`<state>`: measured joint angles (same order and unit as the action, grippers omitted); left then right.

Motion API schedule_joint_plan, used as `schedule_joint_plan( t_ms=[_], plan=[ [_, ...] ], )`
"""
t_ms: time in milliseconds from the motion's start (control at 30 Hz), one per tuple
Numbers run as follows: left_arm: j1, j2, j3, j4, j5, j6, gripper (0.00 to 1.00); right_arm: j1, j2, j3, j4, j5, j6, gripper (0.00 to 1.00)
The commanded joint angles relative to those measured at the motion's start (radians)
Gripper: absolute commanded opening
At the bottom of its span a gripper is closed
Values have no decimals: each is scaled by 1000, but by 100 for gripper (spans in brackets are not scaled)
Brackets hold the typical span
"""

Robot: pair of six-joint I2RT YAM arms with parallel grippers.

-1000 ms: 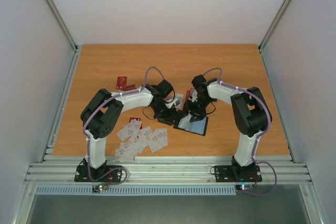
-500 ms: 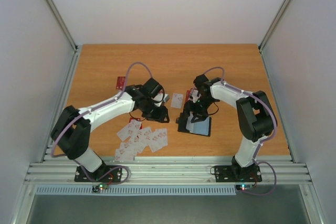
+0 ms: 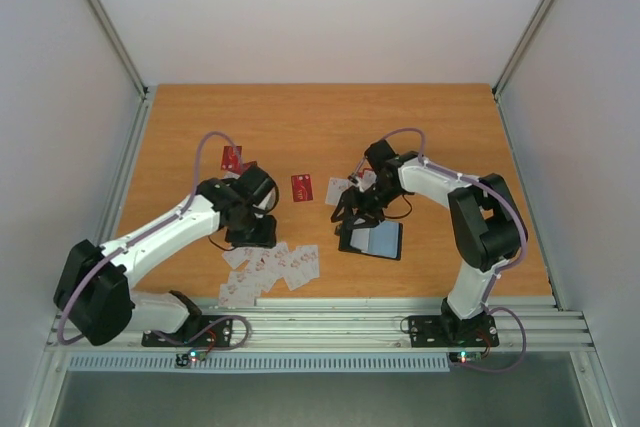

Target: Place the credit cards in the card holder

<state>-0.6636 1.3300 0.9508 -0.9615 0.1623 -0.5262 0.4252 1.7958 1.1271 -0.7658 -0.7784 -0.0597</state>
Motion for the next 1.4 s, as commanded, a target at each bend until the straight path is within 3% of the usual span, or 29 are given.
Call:
schedule_joint_plan(
  t_ms=[0, 100, 300, 533, 700, 767, 1000, 1200, 1367],
  plan=[
    [54, -26, -29, -96, -68, -21, 56, 37, 29, -26, 109, -85, 40, 56],
    [95, -2, -21, -130, -74, 22, 69, 50, 45, -47, 147, -90, 54, 56],
    [128, 122, 62, -221, -107, 115, 77, 50, 58, -81, 177, -76, 58, 55],
    [128, 234, 152, -257, -84, 146, 78, 51, 24, -118, 177, -70, 56, 55],
    [106, 222, 124, -151, 86, 149, 72, 53, 3, -155, 212, -102, 51, 55],
    [82, 230, 109, -160, 73, 139, 70, 61, -4, -163, 222, -107, 48, 55],
    [77, 92, 15, -326, -120, -98, 71, 104, -18, -173, 233, -97, 43, 55],
    [96, -69, -107, -389, -149, -279, 74, 137, -35, -170, 240, -92, 41, 55],
    [138, -158, -236, -370, -70, -332, 76, 137, -33, -165, 230, -84, 39, 55]
  ],
)
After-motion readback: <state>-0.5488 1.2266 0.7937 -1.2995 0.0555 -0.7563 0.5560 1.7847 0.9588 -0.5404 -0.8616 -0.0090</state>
